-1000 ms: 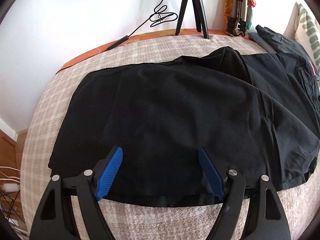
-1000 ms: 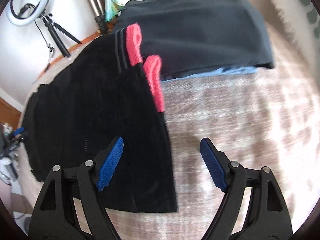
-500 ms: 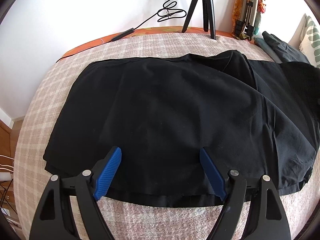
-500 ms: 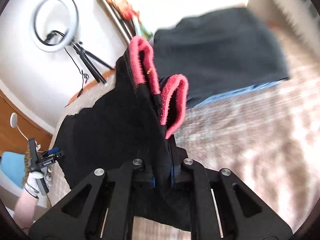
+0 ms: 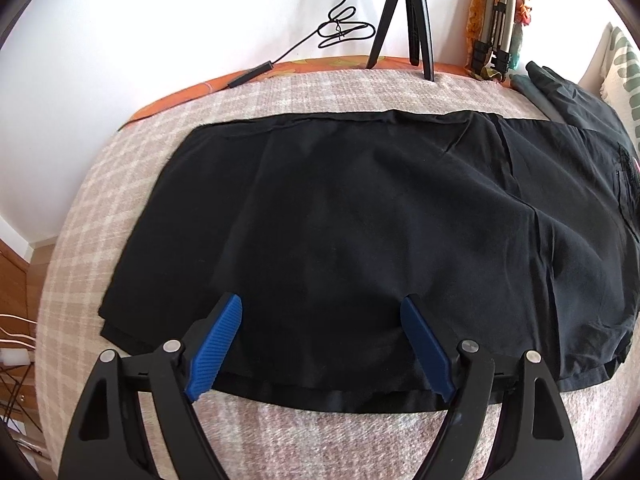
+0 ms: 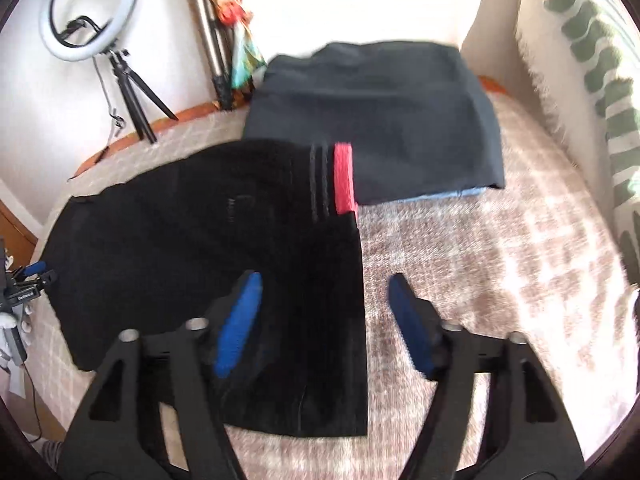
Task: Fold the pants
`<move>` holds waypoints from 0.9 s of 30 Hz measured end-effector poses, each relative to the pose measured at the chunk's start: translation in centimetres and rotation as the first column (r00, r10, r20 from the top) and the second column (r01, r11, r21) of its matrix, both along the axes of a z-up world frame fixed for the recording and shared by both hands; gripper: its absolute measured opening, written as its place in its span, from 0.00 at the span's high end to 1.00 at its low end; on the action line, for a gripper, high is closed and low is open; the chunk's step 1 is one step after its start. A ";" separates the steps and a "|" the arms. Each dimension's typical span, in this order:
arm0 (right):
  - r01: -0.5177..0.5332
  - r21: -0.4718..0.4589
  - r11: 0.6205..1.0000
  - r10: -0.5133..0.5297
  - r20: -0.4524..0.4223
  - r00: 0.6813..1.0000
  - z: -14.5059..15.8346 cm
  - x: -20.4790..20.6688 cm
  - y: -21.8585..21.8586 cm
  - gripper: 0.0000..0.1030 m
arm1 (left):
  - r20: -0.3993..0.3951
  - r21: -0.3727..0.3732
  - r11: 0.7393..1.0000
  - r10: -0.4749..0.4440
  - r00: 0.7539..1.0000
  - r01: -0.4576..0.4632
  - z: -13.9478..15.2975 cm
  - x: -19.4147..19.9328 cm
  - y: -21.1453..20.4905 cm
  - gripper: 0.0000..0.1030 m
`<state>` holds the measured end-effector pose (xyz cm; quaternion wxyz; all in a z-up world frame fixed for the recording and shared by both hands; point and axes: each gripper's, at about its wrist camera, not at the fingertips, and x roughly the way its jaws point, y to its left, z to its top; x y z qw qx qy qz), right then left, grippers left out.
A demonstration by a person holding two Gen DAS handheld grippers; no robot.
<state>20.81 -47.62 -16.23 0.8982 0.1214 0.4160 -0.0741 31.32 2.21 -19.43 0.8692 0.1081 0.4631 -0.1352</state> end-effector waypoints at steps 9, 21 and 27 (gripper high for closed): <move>-0.171 0.020 0.985 0.170 0.050 0.984 3.8 -1.5 6.7 0.23 | -0.034 -0.194 0.970 0.146 0.989 -0.150 2.8 -1.5 6.1 0.22; -0.531 -0.033 0.847 0.532 0.004 0.847 2.8 5.2 23.5 0.23 | -0.226 -0.317 0.879 0.295 0.928 -0.357 1.3 0.9 12.5 0.22; -0.610 -0.027 0.792 0.609 -0.019 0.793 1.7 8.6 29.4 0.23 | -0.297 -0.358 0.808 0.376 0.878 -0.468 0.7 2.2 15.8 0.22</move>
